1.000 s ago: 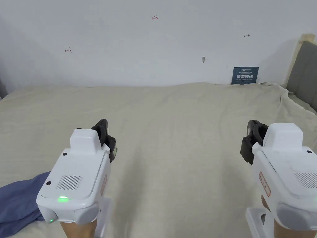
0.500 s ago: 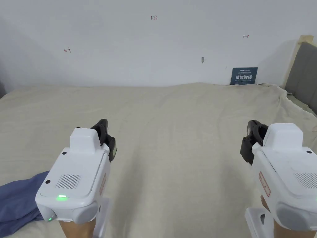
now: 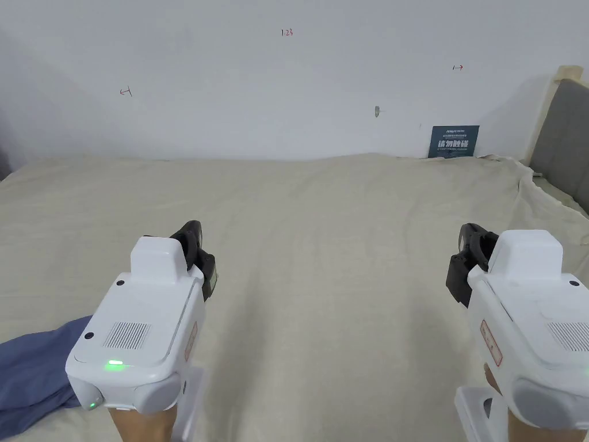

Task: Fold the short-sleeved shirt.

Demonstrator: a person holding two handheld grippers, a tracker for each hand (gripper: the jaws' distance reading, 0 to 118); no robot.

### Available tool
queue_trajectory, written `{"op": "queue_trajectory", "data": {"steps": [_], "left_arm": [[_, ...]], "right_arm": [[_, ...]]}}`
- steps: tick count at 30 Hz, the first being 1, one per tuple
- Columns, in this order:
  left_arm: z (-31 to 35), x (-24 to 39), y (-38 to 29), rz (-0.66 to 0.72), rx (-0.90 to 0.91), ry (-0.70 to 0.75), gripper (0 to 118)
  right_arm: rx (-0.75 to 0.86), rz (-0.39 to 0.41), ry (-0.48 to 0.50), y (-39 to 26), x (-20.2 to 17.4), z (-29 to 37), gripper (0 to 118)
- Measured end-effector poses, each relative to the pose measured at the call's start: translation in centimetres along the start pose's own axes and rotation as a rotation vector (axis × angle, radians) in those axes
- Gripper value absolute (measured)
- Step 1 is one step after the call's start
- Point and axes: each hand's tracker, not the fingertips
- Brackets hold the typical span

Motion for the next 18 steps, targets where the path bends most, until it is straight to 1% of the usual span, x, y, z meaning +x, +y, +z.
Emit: {"op": "queue_trajectory", "data": {"steps": [18], "left_arm": [[-0.08,0.04,0.06,-0.005,0.002,-0.002,0]], "right_arm": [[0.002,0.004,0.0,0.02,-0.03,0.04,0]]}}
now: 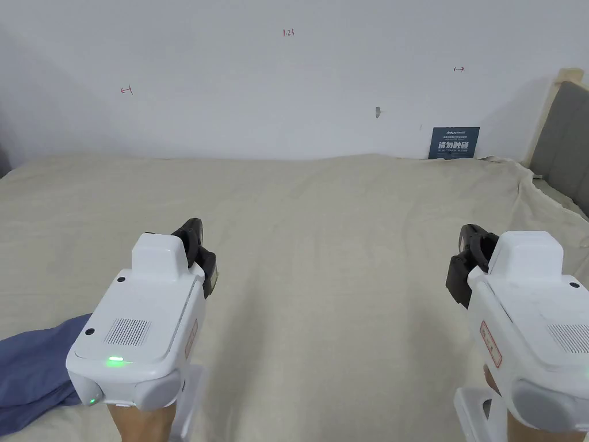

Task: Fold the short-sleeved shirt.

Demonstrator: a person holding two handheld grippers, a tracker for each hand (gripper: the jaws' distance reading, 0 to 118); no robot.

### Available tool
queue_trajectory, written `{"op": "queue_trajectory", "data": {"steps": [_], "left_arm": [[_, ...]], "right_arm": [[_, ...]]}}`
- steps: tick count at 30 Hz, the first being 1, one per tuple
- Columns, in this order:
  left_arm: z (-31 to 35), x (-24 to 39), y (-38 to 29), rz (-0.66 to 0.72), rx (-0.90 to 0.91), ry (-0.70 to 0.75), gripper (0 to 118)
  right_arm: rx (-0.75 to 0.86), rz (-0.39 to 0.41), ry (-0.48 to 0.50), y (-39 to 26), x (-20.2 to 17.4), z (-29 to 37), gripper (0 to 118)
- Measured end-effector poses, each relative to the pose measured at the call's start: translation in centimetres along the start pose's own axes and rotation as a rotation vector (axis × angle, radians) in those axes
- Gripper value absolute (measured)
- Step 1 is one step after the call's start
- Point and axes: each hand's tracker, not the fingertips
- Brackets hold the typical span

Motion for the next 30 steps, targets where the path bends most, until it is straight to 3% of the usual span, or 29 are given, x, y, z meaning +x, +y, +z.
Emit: {"op": "queue_trajectory", "data": {"steps": [4,6,8,10,11,13,15,19,30], "left_arm": [[-0.07,0.01,-0.12,-0.003,0.003,0.004,0],[-0.08,-0.01,-0.19,-0.002,0.002,0.002,7],[-0.13,-0.06,-0.2,0.008,-0.01,0.002,33],[-0.16,-0.1,-0.28,0.017,-0.014,-0.002,75],[-0.21,-0.02,-0.36,0.017,-0.017,0.001,87],[-0.25,0.0,-0.53,0.01,-0.015,0.016,112],[-0.31,-0.04,-0.55,0.015,-0.024,0.012,118],[-0.24,-0.05,-0.7,0.036,-0.019,0.021,118],[0.06,-0.45,-0.61,0.028,-0.001,0.049,118]], "right_arm": [[-0.004,0.003,-0.003,-0.04,-0.03,0.02,1],[-0.005,0.002,-0.007,-0.08,-0.02,0.06,8],[-0.003,-0.004,-0.015,-0.17,0.06,0.08,48],[-0.01,-0.01,-0.015,-0.28,0.21,-0.08,97],[-0.016,-0.015,-0.011,-0.33,0.28,-0.18,107],[-0.012,-0.021,-0.018,-0.42,0.33,-0.14,111],[-0.009,-0.022,-0.02,-0.47,0.4,-0.03,111],[-0.011,-0.031,-0.021,-0.58,0.56,-0.06,118],[0.002,-0.026,-0.035,-0.37,0.51,0.14,118]]}}
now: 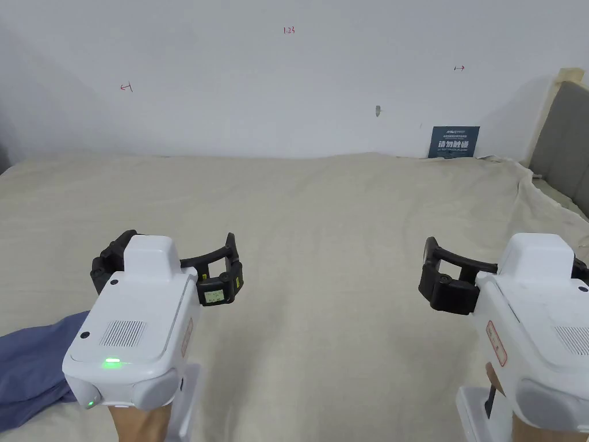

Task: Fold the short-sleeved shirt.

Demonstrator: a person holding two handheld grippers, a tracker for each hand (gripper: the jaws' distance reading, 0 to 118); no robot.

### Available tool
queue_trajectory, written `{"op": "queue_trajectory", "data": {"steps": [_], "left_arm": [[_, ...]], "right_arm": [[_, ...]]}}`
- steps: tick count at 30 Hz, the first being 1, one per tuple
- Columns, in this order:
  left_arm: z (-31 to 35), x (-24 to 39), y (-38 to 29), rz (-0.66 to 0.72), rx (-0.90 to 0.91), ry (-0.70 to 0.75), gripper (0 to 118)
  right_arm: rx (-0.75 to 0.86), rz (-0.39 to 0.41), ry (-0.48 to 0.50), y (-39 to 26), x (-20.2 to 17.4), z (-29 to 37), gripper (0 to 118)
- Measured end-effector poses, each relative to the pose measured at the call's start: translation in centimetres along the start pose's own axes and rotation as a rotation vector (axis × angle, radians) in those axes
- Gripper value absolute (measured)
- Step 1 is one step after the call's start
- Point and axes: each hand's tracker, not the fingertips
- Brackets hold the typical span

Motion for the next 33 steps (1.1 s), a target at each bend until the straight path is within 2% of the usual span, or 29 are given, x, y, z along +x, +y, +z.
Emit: {"op": "queue_trajectory", "data": {"steps": [33], "left_arm": [[0.3,0.01,0.18,-0.018,0.016,0.0,118]], "right_arm": [[0.013,0.008,0.002,0.11,-0.27,0.04,118]]}}
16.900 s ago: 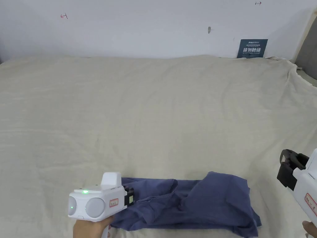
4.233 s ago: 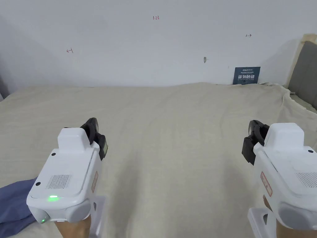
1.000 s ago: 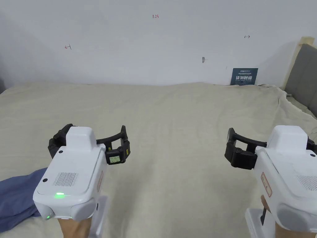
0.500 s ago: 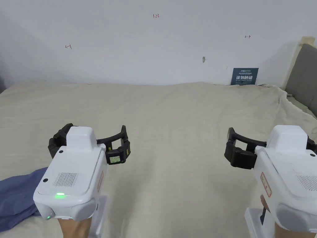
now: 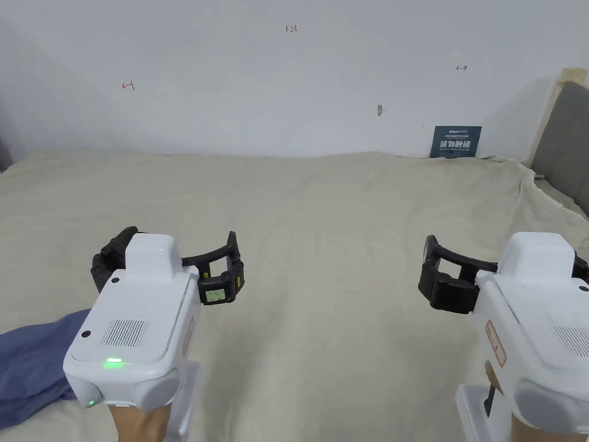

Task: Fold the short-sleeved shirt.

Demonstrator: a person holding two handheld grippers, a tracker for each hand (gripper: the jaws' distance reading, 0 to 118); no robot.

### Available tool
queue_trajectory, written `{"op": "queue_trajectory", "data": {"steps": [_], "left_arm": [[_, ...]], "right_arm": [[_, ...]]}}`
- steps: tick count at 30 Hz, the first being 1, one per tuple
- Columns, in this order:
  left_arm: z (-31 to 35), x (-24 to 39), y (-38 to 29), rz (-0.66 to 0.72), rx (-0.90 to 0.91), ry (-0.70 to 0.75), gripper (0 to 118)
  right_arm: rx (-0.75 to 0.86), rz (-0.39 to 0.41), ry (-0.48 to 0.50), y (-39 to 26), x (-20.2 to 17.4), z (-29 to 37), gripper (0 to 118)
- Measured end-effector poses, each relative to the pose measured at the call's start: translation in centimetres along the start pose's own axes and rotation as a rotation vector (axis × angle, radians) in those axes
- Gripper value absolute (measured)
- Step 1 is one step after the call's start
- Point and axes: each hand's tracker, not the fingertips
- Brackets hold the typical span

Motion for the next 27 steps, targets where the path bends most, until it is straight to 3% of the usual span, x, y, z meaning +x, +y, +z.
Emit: {"op": "queue_trajectory", "data": {"steps": [27], "left_arm": [[0.08,0.0,-0.05,0.0,0.006,0.004,118]], "right_arm": [[0.008,0.007,0.004,-0.03,-0.17,0.15,118]]}}
